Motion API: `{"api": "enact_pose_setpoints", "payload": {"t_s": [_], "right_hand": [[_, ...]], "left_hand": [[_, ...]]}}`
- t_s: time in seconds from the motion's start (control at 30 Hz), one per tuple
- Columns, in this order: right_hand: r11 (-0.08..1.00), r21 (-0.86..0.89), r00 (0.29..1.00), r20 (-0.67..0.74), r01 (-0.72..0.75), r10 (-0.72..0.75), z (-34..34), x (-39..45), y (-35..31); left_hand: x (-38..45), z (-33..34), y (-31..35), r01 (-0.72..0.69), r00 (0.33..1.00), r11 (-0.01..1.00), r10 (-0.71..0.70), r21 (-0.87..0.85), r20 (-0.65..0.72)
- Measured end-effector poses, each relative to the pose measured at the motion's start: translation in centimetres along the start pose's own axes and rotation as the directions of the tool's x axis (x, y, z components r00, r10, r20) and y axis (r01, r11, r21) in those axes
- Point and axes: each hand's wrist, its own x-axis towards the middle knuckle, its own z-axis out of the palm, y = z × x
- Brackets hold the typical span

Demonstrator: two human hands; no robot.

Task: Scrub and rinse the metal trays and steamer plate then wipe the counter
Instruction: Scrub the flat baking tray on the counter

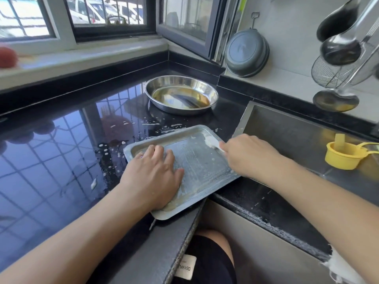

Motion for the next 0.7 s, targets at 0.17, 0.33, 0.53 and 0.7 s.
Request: {"api": "enact_pose_setpoints", "payload": {"t_s": [0.17, 0.33, 0.53, 0.7], "right_hand": [[0.985, -0.167, 0.978, 0.193, -0.048, 0.081, -1.6, -4.8, 1.5], [0.998, -0.042, 0.999, 0.011, -0.053, 0.054, -1.8, 1.4, -0.5], [0.992, 0.094, 0.990, -0.105, -0.081, 0.091, -0.7, 4.6, -4.2], [0.953, 0.289, 0.996, 0.017, -0.087, 0.086, -0.2, 5.2, -4.1]], "left_hand": [[0.2, 0.4, 0.1, 0.008, 1.000, 0.999, -0.009, 0.039, 0.022], [0.2, 0.3, -0.2, -0.013, 0.999, 0.999, 0.012, 0.037, 0.035], [0.5, 0.6, -0.2, -0.005, 0.999, 1.000, 0.004, 0.019, 0.037], [0.5, 0.6, 0.0, 0.000, 0.999, 1.000, 0.001, -0.005, 0.049]]}}
